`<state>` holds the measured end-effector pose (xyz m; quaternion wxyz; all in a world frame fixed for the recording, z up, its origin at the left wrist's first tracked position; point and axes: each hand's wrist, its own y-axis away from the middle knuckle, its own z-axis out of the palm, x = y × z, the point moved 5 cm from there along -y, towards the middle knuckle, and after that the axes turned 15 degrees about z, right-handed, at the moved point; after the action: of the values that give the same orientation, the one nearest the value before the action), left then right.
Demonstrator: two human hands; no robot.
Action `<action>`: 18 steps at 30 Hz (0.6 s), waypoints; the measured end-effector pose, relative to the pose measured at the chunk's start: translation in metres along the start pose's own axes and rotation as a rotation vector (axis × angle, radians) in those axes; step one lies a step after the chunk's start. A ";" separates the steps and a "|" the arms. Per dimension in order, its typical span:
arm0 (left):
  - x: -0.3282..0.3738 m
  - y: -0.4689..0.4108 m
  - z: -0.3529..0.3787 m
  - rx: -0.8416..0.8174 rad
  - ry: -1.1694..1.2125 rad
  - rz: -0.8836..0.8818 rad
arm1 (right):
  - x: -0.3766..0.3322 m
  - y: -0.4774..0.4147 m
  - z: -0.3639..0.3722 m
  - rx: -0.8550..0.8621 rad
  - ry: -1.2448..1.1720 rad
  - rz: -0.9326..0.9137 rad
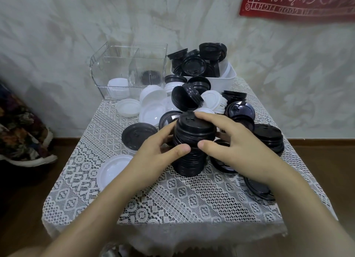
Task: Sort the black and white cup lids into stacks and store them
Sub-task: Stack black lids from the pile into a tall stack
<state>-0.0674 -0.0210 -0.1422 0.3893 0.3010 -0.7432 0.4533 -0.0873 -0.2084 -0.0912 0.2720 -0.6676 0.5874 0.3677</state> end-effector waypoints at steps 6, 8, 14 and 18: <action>0.001 0.000 0.001 0.023 0.007 -0.002 | 0.002 -0.001 -0.007 0.043 -0.002 -0.015; 0.001 0.001 0.001 0.029 0.004 -0.005 | 0.003 0.000 -0.007 0.050 -0.005 -0.002; 0.002 0.002 0.001 0.005 -0.009 -0.004 | 0.003 0.002 -0.006 0.083 -0.031 0.003; 0.005 0.003 0.001 -0.026 -0.016 0.002 | 0.004 0.001 -0.007 -0.023 -0.101 -0.041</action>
<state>-0.0725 -0.0211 -0.1397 0.3868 0.2990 -0.7524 0.4415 -0.0873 -0.2163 -0.0904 0.3010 -0.6634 0.5548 0.4019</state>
